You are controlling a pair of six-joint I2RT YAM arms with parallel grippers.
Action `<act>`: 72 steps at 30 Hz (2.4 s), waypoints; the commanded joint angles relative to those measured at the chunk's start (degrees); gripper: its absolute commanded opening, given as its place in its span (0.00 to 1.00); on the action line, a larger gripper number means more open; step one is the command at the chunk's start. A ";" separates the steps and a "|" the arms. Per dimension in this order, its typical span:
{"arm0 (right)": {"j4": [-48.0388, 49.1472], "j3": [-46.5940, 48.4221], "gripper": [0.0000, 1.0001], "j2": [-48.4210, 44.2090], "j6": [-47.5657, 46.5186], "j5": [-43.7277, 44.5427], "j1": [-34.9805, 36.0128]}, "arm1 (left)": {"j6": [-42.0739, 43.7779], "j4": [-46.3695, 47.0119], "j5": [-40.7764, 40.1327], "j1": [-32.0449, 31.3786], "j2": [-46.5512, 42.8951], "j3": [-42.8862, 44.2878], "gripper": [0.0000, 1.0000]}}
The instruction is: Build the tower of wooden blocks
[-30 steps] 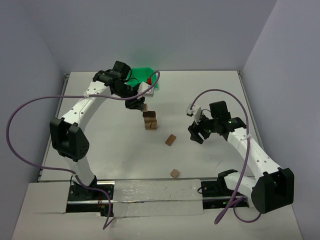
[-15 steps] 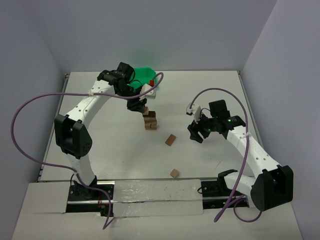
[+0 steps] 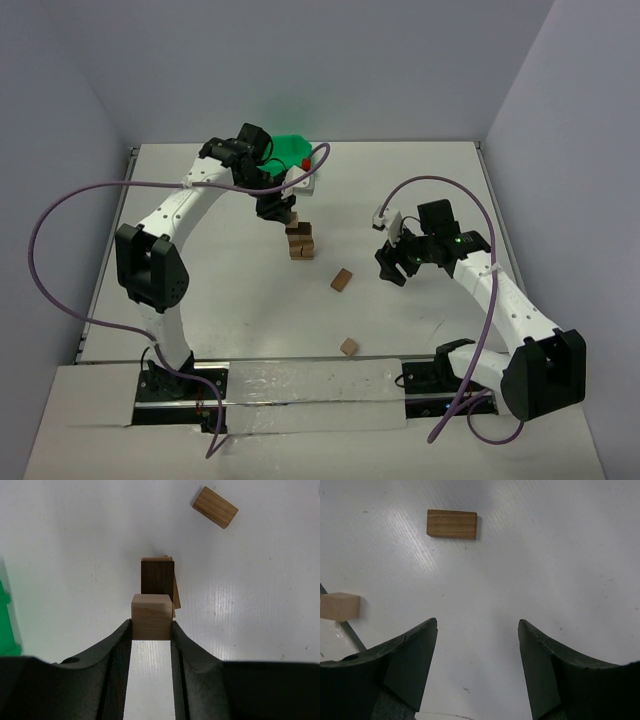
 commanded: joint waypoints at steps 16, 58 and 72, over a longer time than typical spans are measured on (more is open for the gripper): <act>0.64 2.70 0.73 0.48 0.50 -1.00 -0.31 | -0.41 0.43 -0.18 -1.07 0.21 0.45 0.35; -4.03 6.78 0.73 -0.42 -0.45 -1.57 -0.17 | -4.86 0.21 0.17 -1.27 -3.56 7.15 0.72; -11.18 -0.36 0.73 -3.25 -15.80 6.02 25.14 | -16.32 12.71 14.30 12.56 -29.70 -11.41 0.76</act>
